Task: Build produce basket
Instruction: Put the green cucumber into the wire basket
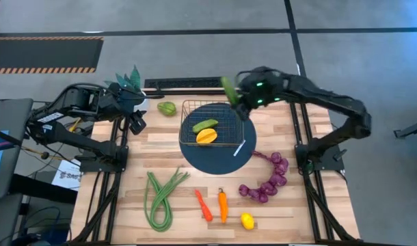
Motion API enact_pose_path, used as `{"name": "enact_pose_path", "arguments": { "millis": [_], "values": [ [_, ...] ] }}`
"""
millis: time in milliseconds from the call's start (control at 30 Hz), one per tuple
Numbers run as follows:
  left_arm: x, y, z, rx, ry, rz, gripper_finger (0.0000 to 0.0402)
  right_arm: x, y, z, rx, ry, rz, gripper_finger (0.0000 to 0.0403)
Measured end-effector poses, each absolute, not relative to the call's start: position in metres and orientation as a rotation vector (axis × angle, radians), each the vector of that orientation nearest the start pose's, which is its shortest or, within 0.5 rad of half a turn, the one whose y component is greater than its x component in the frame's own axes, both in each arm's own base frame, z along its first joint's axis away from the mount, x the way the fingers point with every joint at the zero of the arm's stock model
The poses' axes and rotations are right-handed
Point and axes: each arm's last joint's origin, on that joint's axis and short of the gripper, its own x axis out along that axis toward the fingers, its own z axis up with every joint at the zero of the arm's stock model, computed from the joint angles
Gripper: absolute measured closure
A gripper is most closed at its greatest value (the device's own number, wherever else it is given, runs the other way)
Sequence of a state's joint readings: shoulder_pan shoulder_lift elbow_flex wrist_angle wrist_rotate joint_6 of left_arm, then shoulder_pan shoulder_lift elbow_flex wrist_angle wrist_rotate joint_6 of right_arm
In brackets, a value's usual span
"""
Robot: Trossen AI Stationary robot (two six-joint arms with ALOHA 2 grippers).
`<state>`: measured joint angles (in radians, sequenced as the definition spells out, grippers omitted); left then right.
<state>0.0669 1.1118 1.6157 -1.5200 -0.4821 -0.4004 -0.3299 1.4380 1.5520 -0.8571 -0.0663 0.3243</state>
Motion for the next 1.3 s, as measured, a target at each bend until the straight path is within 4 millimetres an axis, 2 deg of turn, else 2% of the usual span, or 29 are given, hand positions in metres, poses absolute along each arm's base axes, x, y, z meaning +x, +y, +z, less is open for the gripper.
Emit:
{"name": "enact_pose_path", "arguments": {
  "millis": [167,333,533,733,900,1133,1200,1300],
  "values": [
    [0.137,0.022,0.432,-0.151,0.887,0.682,0.0219,0.315,-0.104,0.336,0.469,0.906,-0.364,0.0274],
    [0.137,0.022,0.431,-0.155,0.888,0.679,0.0219,0.342,-0.109,0.288,0.479,1.077,-0.368,0.0274],
    [0.137,0.022,0.431,-0.158,0.887,0.68,0.0219,0.361,-0.111,0.249,0.487,1.184,-0.37,0.0274],
    [0.137,0.022,0.432,-0.158,0.887,0.68,0.0219,0.371,-0.112,0.22,0.493,1.274,-0.376,0.0274],
    [0.137,0.022,0.432,-0.158,0.887,0.68,0.0219,0.374,-0.114,0.207,0.495,1.313,-0.386,0.0275],
    [0.137,0.022,0.431,-0.159,0.887,0.679,0.0219,0.372,-0.114,0.212,0.479,1.306,-0.408,0.0275],
    [0.137,0.022,0.432,-0.159,0.887,0.679,0.0219,0.372,-0.114,0.214,0.478,1.297,-0.408,0.0255],
    [0.137,0.022,0.432,-0.158,0.887,0.679,0.0219,0.37,-0.113,0.212,0.481,1.327,-0.411,0.0195]
  ]
}}
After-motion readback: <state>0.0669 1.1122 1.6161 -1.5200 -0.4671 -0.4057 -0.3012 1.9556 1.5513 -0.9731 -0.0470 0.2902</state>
